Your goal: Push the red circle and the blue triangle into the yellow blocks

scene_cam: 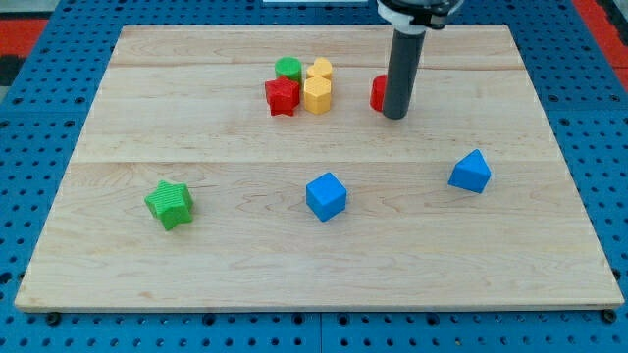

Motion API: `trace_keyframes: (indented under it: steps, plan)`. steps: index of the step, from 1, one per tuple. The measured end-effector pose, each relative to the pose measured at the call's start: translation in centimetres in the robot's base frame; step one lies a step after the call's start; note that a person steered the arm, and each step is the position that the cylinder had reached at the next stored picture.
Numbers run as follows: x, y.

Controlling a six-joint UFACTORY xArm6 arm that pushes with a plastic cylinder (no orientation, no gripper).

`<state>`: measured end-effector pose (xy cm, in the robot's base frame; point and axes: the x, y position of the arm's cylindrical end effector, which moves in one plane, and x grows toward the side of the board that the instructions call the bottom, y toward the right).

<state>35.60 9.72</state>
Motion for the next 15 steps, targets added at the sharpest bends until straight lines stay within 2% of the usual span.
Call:
trace_keyframes:
  steps: [1, 2, 3, 4, 6, 7, 8, 9, 10, 11, 13, 15]
  plan:
    - [-1.3, -1.1]
    - [-0.7, 3.2]
    - [-3.2, 6.8]
    - [-4.9, 4.8]
    - [-4.9, -4.0]
    - [-4.9, -2.4]
    - [-3.1, 5.2]
    - [2.7, 11.7]
    - [10.8, 13.8]
    - [14.1, 10.9]
    - [6.1, 2.5]
    - [8.2, 5.6]
